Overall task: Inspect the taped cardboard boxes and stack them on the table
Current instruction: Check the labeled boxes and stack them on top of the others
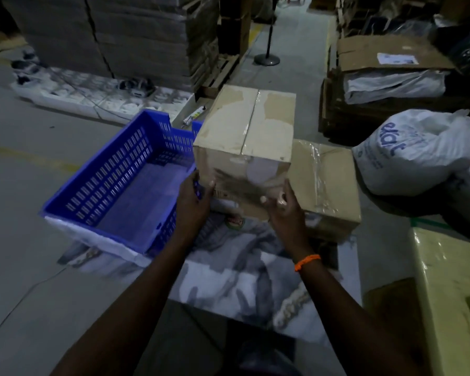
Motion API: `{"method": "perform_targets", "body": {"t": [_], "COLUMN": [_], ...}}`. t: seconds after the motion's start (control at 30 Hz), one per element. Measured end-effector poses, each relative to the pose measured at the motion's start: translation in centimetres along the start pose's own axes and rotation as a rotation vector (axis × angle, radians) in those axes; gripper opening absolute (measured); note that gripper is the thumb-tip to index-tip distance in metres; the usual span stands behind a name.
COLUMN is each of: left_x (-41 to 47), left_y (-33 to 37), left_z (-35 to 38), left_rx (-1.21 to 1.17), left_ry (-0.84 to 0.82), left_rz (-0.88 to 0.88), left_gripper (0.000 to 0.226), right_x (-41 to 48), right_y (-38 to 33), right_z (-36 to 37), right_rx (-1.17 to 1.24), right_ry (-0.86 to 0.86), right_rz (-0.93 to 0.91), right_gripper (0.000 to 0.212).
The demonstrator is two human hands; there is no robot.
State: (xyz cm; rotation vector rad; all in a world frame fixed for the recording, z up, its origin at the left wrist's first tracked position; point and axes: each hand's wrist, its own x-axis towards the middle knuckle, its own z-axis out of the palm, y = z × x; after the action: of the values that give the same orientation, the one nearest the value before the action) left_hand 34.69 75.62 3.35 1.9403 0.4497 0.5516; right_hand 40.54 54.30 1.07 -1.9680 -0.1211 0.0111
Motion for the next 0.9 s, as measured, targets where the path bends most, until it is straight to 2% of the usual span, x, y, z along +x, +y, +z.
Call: {"method": "perform_targets", "body": {"t": [0.1, 0.13, 0.2, 0.37, 0.47, 0.57, 0.7, 0.83, 0.9], "left_x": [-7.2, -9.6, -14.0, -23.2, -28.0, -31.9, -36.6, -41.6, -44.4], "left_y": [-2.1, -2.6, -2.9, -1.1, 0.8, 2.9, 6.3, 9.7, 11.6], "left_z": [0.8, 1.3, 2.6, 7.7, 11.7, 16.1, 22.4, 29.2, 32.7], "left_rx": [0.069, 0.099, 0.145, 0.21, 0.205, 0.222, 0.227, 0.245, 0.24], "left_ry": [-0.211, -0.285, -0.422, -0.758, -0.928, -1.044, -1.149, -1.218, -1.249], "left_rz": [0.042, 0.048, 0.072, 0.193, 0.218, 0.227, 0.326, 0.386, 0.385], "left_gripper": [0.026, 0.028, 0.035, 0.033, 0.031, 0.031, 0.03, 0.03, 0.028], "right_x": [-7.2, -9.9, -15.0, -25.0, -29.1, -32.4, -36.5, -40.3, -41.8], "right_y": [3.3, 4.5, 6.8, 11.5, 14.5, 18.7, 18.7, 23.2, 25.2], "right_z": [-1.9, -2.9, -5.1, -12.3, -17.2, -22.1, -29.2, -36.5, -40.4], "right_rx": [-0.093, -0.137, -0.221, -0.361, -0.331, -0.196, -0.144, -0.122, -0.19], "right_ry": [-0.045, -0.053, -0.056, -0.034, 0.102, 0.268, 0.467, 0.584, 0.672], "right_rz": [-0.044, -0.024, 0.047, 0.251, 0.349, 0.442, 0.498, 0.557, 0.578], "right_gripper": [0.074, 0.069, 0.063, 0.059, 0.06, 0.069, 0.045, 0.043, 0.042]}}
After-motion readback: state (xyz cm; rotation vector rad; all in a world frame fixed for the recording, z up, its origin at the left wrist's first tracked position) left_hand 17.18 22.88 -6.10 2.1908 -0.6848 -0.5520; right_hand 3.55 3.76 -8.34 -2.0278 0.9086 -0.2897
